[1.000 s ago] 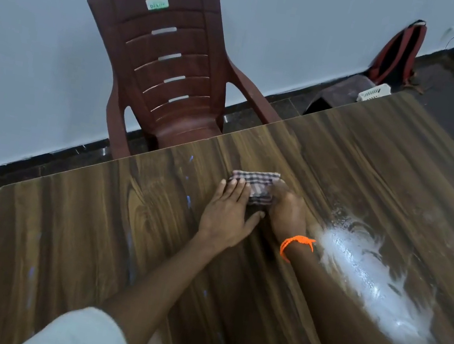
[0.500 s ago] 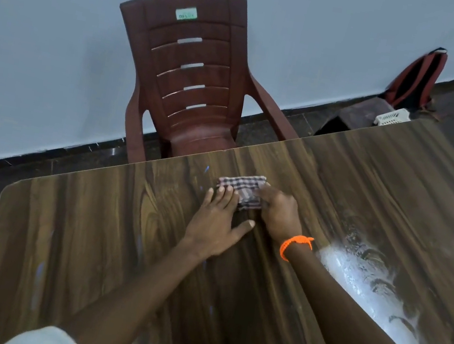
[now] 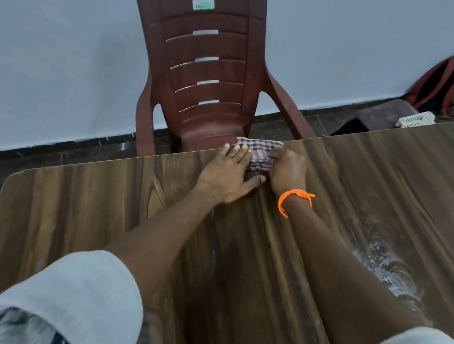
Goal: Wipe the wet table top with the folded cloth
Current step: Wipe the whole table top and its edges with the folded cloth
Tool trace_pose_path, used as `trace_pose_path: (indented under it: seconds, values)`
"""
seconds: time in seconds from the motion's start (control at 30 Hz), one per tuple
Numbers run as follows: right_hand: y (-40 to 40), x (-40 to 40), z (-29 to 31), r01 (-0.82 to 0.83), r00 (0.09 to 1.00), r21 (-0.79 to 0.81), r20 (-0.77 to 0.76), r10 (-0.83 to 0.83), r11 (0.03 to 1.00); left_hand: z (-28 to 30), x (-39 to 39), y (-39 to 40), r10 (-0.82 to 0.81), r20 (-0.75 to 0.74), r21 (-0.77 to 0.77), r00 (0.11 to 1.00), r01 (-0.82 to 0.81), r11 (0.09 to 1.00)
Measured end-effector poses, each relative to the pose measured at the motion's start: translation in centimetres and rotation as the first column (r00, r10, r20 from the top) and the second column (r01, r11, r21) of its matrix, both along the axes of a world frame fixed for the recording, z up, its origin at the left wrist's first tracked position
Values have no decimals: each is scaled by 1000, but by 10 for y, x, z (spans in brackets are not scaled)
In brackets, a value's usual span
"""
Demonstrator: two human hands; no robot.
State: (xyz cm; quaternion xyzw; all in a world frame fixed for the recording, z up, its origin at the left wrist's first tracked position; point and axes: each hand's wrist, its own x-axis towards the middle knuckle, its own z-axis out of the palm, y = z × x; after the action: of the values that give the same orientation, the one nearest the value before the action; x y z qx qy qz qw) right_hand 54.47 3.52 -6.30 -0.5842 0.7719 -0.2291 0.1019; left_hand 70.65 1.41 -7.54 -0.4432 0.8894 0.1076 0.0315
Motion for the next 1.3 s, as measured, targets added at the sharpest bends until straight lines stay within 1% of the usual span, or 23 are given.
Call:
trace_pose_path:
  seconds: [0.1, 0.2, 0.3, 0.4, 0.47, 0.57, 0.67, 0.77, 0.87, 0.97, 1.07, 1.2, 1.3]
  values:
    - [0, 27, 0, -48, 999, 35, 3, 48, 998, 0, 34, 3, 28, -30, -1, 999, -28, 1000]
    - [11, 54, 0, -146, 989, 49, -6, 146, 988, -1, 68, 16, 43, -29, -4, 999, -43, 999]
    - [35, 74, 0, -213, 976, 17, -35, 214, 977, -4, 94, 41, 86, -38, 25, 996, -85, 996]
    - [66, 84, -7, -305, 952, -26, -2, 305, 952, -8, 110, 78, 105, -48, 12, 993, -105, 994]
    - [87, 82, -11, -336, 942, -38, 0, 336, 941, -9, 110, 105, 111, -44, 4, 993, -111, 994]
    - [110, 66, -16, -296, 955, -93, 7, 297, 951, -10, 92, 129, 89, -52, 28, 995, -87, 996]
    - [114, 44, -12, -226, 974, -109, -18, 226, 968, -7, 69, 119, 43, -70, 51, 997, -40, 998]
    - [90, 33, -6, -149, 989, -96, -28, 147, 984, -4, 52, 86, 12, -44, 25, 999, -11, 1000]
    - [48, 43, -3, -81, 997, -46, -18, 80, 996, -1, 55, 48, 18, -7, -11, 1000, -18, 1000]
    - [10, 70, -3, -119, 993, -10, -1, 119, 993, 1, 80, 20, 79, 9, -22, 997, -79, 997]
    - [-6, 106, -4, -178, 984, 30, -16, 178, 984, 0, 113, 13, 176, -17, 19, 984, -175, 984]
    - [16, 137, -8, -276, 960, 23, -50, 277, 961, -4, 148, 45, 225, -57, 27, 973, -224, 974]
    - [50, 137, -13, -360, 932, -33, 35, 361, 933, -6, 161, 86, 236, -52, 37, 970, -235, 971]
